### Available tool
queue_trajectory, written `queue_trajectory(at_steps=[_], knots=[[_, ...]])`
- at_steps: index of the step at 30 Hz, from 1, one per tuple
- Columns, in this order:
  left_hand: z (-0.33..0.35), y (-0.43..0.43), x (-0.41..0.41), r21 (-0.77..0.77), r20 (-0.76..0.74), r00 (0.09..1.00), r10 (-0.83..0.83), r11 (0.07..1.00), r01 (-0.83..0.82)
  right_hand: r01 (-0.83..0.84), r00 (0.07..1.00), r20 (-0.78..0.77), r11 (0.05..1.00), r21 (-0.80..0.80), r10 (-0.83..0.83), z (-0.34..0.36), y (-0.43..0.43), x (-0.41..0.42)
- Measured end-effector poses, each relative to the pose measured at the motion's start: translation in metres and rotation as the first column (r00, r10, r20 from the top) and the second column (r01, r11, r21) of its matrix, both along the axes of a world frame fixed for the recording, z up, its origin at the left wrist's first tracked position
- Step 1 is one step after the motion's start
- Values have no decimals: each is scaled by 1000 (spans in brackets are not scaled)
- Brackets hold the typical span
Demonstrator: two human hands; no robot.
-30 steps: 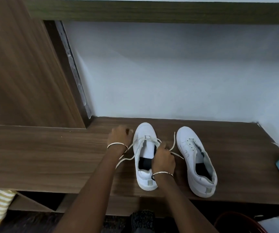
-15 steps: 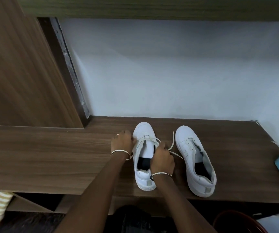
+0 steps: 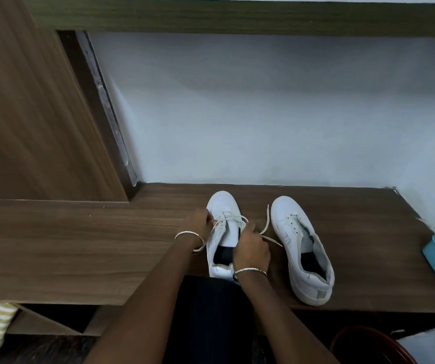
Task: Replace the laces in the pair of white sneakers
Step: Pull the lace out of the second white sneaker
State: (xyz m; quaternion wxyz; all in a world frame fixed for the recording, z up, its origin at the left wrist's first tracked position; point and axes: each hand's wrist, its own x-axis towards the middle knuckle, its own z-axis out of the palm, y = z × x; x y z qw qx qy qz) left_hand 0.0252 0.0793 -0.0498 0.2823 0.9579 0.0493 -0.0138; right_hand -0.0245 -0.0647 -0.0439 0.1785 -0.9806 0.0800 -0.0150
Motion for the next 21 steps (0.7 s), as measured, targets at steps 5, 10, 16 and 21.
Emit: queue_trajectory(at_steps=[5,10,16,21], knots=[[12,26,-8,-209,135,899,418,898,-386,-1,1000,28,1000,-17,2,-4,-1,0],[30,76,-9,-689,85,764,639,592,-419,10,999,32,1000,-3,-10,-5,1,1],[78,97,-4,-964,-262,729,633,-208,-166,7,1000,23,1000,-20,-7,-5,0,1],[77,104,-15,-695,229,761,607,649,-309,12,1000,19,1000,-3,-12,-4,1,0]])
